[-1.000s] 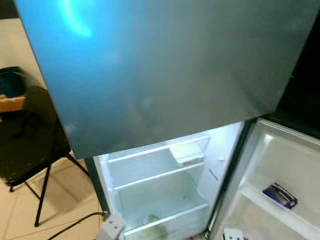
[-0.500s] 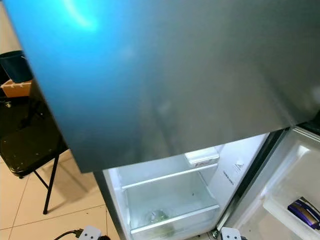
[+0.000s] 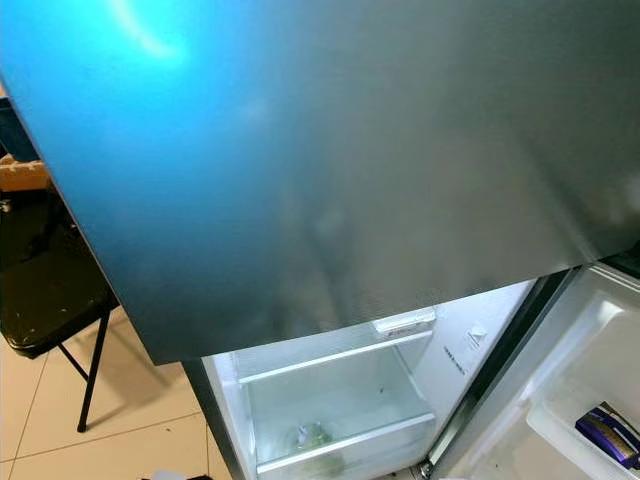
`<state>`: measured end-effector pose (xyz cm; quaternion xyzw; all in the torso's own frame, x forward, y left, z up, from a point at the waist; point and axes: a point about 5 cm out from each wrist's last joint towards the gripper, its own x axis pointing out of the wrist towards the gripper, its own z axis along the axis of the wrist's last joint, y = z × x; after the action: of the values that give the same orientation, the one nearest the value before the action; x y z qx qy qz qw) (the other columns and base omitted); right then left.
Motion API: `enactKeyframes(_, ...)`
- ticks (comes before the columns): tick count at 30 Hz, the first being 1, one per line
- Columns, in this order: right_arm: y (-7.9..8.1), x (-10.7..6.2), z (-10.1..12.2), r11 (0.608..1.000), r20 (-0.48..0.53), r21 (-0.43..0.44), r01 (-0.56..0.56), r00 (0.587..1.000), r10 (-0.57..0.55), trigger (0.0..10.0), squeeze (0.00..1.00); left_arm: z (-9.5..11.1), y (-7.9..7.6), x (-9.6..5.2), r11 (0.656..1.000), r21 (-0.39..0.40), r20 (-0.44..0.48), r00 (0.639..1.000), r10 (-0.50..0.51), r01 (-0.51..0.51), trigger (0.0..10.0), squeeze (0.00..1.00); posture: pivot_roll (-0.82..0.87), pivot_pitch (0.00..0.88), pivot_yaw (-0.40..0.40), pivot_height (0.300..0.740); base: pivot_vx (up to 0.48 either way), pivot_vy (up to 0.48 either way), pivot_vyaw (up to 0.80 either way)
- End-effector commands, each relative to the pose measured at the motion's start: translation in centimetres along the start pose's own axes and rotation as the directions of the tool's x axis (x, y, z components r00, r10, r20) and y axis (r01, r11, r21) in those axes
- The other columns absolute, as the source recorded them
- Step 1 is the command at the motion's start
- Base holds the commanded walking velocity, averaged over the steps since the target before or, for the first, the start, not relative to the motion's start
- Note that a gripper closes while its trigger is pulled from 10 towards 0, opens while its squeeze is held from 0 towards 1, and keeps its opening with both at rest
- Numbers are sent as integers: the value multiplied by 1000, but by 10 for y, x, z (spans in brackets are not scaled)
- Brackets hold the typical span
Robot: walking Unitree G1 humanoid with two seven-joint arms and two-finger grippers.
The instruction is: Restocking fridge
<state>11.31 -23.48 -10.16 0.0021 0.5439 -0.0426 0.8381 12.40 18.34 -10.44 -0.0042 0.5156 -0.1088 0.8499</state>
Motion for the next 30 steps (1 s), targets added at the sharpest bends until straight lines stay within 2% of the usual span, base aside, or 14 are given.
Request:
enactKeyframes(1,0,0,-5,1000,-24,-10,9,1000,-10,10000,0,-4,6,-2,999,-33,-15,999,29,-30,10000,0,-2,0,-23,740,0,0,0)
enactKeyframes(11,-2,0,-1,998,-25,-54,22,999,-23,10000,0,1,5,0,999,-30,-21,999,37,-37,10000,0,1,0,-35,740,-246,0,0)
enactKeyframes(18,-6,-1,-2,998,-31,-60,32,999,-34,10000,0,0,3,0,999,-33,-25,999,39,-40,10000,0,-3,0,-42,740,-344,0,0)
enactKeyframes(30,-3,-1,-6,997,-44,-68,26,999,-29,10000,0,-2,0,1,999,-35,-29,999,34,-35,10000,0,-7,0,-43,740,-355,0,0)
